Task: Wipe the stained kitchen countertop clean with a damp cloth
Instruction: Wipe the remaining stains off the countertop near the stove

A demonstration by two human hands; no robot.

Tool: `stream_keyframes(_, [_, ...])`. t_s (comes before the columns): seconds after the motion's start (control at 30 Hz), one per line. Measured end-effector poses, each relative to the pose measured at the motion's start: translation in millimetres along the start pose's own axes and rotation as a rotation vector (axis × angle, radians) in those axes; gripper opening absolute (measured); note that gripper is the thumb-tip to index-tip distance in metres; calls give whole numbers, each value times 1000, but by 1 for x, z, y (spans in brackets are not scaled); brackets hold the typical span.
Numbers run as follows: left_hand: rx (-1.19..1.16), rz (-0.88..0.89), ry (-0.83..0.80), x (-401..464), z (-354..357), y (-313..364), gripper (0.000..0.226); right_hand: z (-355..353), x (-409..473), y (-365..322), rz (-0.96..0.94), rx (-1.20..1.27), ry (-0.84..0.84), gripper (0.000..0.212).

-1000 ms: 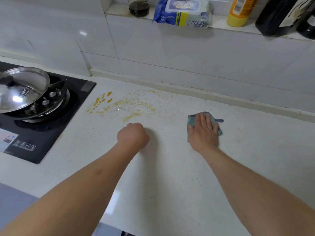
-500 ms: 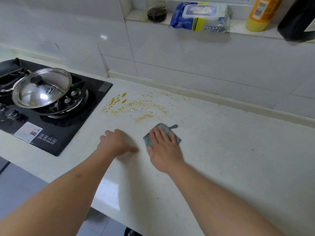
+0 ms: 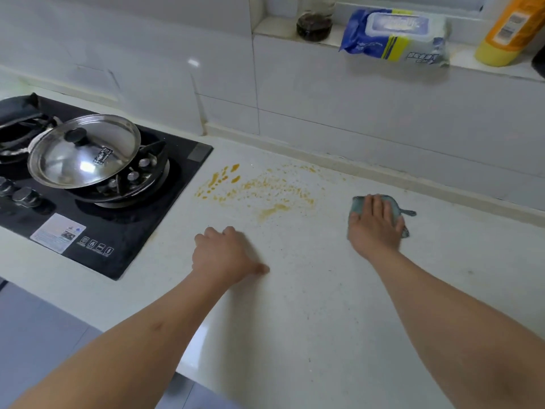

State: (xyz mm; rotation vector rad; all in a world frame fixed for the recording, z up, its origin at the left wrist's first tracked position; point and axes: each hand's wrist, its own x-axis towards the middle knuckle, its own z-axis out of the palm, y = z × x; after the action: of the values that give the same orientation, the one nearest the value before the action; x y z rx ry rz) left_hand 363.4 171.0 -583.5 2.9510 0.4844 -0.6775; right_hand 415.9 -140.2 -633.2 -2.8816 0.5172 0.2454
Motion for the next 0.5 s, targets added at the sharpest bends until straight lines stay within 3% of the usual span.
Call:
stream_keyframes(0.17, [22,125,20,9,-4,-20,129,13,-11,-73,0,26,-25,68])
stream_keyframes(0.33, [-259,181,-39,40,-36,-74,96,29,-36,-134,-41,28,-26,67])
stream_keyframes(0.5, [-48,214,-13,60,-46,-123,93,44,-64,-188,-101,23,-16,66])
